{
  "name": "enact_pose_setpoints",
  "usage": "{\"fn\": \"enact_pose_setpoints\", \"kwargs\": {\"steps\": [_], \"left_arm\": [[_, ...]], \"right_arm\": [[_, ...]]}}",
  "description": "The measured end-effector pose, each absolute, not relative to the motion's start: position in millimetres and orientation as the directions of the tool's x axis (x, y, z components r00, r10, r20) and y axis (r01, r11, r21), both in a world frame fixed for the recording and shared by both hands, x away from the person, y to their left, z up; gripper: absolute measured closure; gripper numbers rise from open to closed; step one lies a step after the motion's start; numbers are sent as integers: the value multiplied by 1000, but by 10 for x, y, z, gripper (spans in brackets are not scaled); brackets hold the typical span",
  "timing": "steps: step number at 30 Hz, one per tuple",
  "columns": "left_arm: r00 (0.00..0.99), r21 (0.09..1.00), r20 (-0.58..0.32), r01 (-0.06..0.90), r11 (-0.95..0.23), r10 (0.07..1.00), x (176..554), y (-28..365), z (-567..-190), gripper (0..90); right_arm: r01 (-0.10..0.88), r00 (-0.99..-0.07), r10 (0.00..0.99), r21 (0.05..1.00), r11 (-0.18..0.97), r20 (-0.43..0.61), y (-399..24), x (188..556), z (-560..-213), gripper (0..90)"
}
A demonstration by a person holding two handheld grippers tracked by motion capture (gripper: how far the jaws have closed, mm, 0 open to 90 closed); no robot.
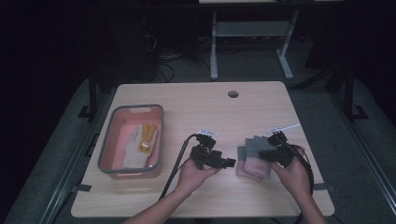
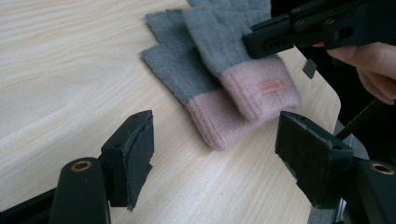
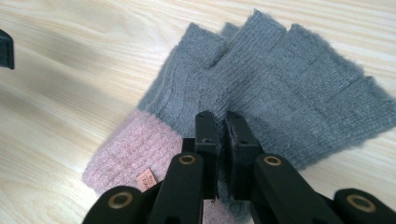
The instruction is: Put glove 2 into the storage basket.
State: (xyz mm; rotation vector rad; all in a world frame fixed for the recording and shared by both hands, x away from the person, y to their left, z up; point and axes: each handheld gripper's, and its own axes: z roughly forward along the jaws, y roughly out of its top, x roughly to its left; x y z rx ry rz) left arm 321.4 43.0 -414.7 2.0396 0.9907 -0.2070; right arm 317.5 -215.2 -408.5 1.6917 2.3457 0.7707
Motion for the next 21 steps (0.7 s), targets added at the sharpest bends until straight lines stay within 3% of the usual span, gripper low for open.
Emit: {"fn": "enact_pose_setpoints", "kwargs": {"steps": [11, 19, 21], "left_arm": [[664, 612, -480, 721, -324, 573, 3219, 458, -4186, 282], [660, 603, -491, 729, -325, 569, 3224, 391, -4224, 298], [650, 586, -524, 744, -320, 550, 3250, 357, -4249, 337]], "right_arm": [[855, -352, 919, 460, 239, 176, -1955, 3255, -4203, 836], [846, -339, 913, 496, 192, 225, -2049, 3225, -4146, 711], [839, -334, 913, 515, 175, 234, -2096, 3192, -4138, 682]]}}
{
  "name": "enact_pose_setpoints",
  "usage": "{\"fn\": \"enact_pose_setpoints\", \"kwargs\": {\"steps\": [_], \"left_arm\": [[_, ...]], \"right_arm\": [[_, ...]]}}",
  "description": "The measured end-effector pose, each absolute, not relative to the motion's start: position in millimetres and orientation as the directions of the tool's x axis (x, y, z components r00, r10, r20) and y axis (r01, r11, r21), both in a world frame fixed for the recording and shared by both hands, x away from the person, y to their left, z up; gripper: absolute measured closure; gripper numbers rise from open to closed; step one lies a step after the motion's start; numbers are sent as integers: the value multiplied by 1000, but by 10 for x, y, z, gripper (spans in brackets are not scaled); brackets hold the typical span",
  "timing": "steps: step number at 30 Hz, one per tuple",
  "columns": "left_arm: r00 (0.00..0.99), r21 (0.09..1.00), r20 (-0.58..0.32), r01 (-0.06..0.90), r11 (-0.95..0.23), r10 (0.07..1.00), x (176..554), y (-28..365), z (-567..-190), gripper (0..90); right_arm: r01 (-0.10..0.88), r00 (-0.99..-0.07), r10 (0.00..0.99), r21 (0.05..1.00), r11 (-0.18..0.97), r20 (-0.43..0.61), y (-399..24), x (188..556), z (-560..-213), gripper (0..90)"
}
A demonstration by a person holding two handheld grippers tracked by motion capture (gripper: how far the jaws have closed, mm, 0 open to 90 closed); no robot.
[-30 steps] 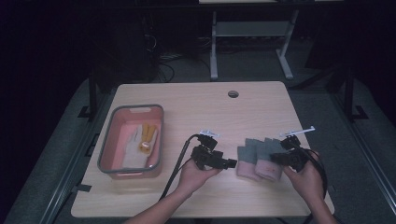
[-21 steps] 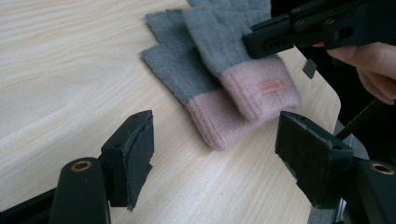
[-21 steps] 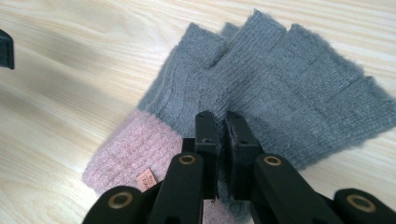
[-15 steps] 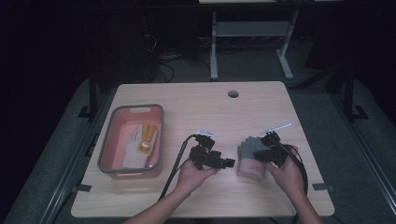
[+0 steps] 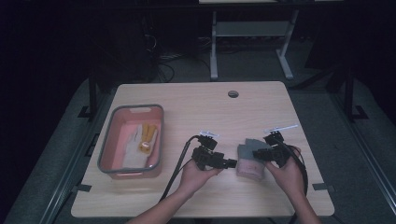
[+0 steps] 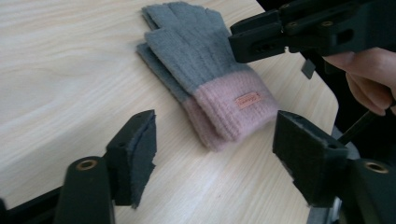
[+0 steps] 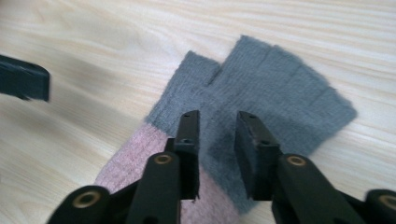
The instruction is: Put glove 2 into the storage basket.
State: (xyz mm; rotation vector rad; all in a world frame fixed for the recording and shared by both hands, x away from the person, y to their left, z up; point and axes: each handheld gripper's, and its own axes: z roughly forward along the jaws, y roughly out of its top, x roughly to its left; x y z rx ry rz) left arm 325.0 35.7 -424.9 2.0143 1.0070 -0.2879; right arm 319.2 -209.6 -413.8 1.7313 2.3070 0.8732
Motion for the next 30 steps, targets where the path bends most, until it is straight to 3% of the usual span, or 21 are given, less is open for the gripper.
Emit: {"fn": "enact_pose_setpoints", "kwargs": {"steps": [11, 21, 30], "left_arm": [[625, 553, -539, 768, -323, 564, 3355, 98, -4386, 365], [595, 500, -564, 798, -337, 572, 3407, -26, -4541, 365], [595, 486, -554, 799, -355, 582, 3385, -132, -4621, 417]], "right_arm": [[831, -237, 899, 556, -9, 368, -2459, 3070, -4293, 575], [844, -211, 886, 533, -48, 413, -2515, 3049, -4445, 488], [863, -185, 869, 498, -80, 460, -2546, 3057, -4566, 474]]}}
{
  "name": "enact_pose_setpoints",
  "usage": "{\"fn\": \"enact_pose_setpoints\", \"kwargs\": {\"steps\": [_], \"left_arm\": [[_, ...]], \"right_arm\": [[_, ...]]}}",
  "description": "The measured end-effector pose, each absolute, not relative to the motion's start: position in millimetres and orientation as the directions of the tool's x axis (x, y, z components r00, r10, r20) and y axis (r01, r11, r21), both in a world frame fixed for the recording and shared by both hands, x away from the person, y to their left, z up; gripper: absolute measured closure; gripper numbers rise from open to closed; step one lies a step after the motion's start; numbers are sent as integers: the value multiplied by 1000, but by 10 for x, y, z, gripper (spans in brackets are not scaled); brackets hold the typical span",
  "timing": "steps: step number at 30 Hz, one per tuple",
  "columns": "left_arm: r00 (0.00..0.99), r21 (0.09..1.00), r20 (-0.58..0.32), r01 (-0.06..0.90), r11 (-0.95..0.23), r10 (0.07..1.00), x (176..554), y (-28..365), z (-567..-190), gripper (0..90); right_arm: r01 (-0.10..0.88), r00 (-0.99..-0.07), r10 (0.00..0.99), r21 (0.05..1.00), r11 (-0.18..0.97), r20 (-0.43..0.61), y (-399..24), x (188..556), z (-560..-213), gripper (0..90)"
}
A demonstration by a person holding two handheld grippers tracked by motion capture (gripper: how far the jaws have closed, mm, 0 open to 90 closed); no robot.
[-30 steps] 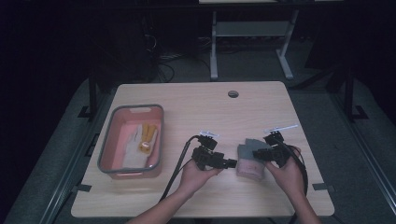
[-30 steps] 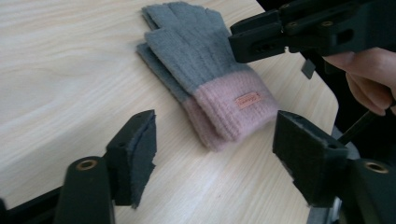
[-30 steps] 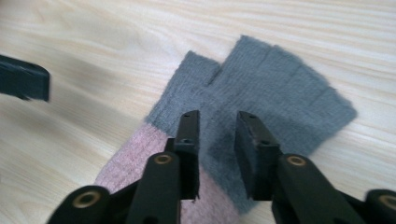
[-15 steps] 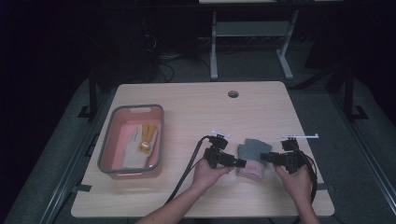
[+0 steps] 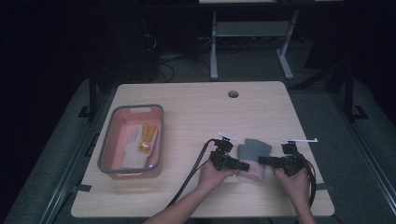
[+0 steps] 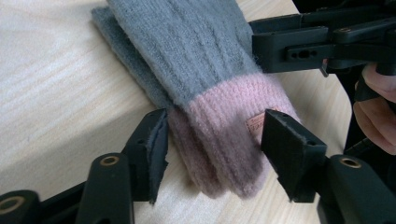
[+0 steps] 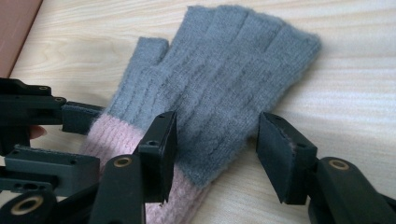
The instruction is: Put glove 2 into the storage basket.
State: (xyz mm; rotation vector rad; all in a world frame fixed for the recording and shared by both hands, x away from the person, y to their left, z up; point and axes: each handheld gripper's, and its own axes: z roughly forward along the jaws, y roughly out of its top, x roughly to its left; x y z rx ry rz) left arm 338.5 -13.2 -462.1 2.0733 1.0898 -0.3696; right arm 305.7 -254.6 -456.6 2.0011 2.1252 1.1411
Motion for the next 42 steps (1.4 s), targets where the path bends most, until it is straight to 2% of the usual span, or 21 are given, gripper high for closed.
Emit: {"fn": "enact_pose_setpoints", "kwargs": {"steps": [9, 18, 24, 25, 28, 32, 42], "left_arm": [[600, 479, -553, 797, -368, 578, 3375, -135, -4632, 438], [570, 458, -599, 820, -343, 562, 3411, -139, -4671, 490], [540, 441, -642, 841, -314, 544, 3440, -128, -4706, 508], [540, 441, -642, 841, -314, 544, 3440, -128, -4706, 534], [541, 442, -651, 840, -313, 532, 3450, -105, -4712, 586], [550, 448, -654, 835, -319, 520, 3460, -65, -4699, 631], [562, 471, -651, 826, -308, 511, 3446, 129, -4621, 641]], "right_arm": [[872, -165, 846, 475, -115, 507, -2545, 3072, -4644, 507], [871, -150, 805, 462, -167, 574, -2542, 3060, -4718, 653], [872, -132, 798, 452, -189, 588, -2516, 3077, -4737, 709], [877, -123, 790, 439, -197, 601, -2515, 3086, -4735, 743], [880, -134, 786, 438, -186, 603, -2513, 3094, -4721, 768], [883, -154, 790, 442, -160, 594, -2479, 3117, -4681, 783], [890, -210, 782, 446, -97, 587, -2322, 3139, -4588, 787]]}}
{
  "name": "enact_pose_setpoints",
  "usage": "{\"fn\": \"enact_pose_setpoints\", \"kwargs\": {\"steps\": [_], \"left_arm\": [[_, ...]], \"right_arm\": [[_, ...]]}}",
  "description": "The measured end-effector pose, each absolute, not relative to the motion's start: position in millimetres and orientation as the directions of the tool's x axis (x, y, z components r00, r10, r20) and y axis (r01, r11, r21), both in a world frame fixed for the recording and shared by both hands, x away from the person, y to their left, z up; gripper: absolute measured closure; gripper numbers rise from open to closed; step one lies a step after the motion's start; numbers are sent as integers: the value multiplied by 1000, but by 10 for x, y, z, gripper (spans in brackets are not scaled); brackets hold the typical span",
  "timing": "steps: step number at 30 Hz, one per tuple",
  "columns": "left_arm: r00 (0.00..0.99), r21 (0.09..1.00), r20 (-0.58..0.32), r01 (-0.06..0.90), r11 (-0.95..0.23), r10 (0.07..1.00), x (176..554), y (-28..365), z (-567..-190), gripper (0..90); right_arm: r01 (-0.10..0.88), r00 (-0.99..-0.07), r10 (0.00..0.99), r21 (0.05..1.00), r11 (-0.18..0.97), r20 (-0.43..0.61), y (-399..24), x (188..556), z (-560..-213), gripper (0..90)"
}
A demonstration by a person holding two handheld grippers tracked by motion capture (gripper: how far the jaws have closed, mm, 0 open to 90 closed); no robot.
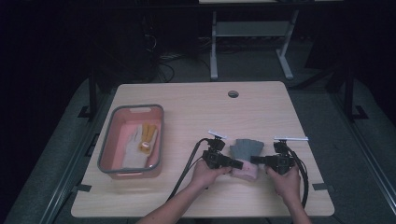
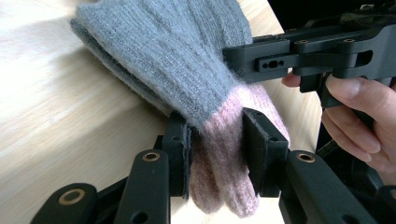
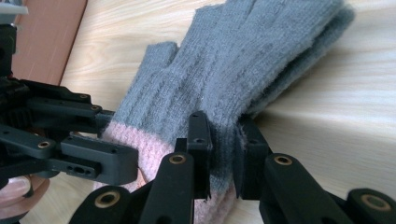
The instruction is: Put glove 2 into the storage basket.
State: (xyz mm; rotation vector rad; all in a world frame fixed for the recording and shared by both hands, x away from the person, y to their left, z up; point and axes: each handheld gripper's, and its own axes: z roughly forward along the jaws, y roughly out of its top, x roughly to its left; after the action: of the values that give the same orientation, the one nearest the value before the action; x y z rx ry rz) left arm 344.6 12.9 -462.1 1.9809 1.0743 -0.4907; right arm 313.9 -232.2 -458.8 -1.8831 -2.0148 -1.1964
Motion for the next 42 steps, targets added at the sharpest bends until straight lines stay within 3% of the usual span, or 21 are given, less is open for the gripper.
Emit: {"fn": "enact_pose_setpoints", "kwargs": {"steps": [42], "left_arm": [[579, 528, -617, 807, -265, 534, 3467, 800, -4235, 650]], "right_arm": [[880, -320, 733, 475, -4, 600, -1764, 3377, -4221, 785]]}}
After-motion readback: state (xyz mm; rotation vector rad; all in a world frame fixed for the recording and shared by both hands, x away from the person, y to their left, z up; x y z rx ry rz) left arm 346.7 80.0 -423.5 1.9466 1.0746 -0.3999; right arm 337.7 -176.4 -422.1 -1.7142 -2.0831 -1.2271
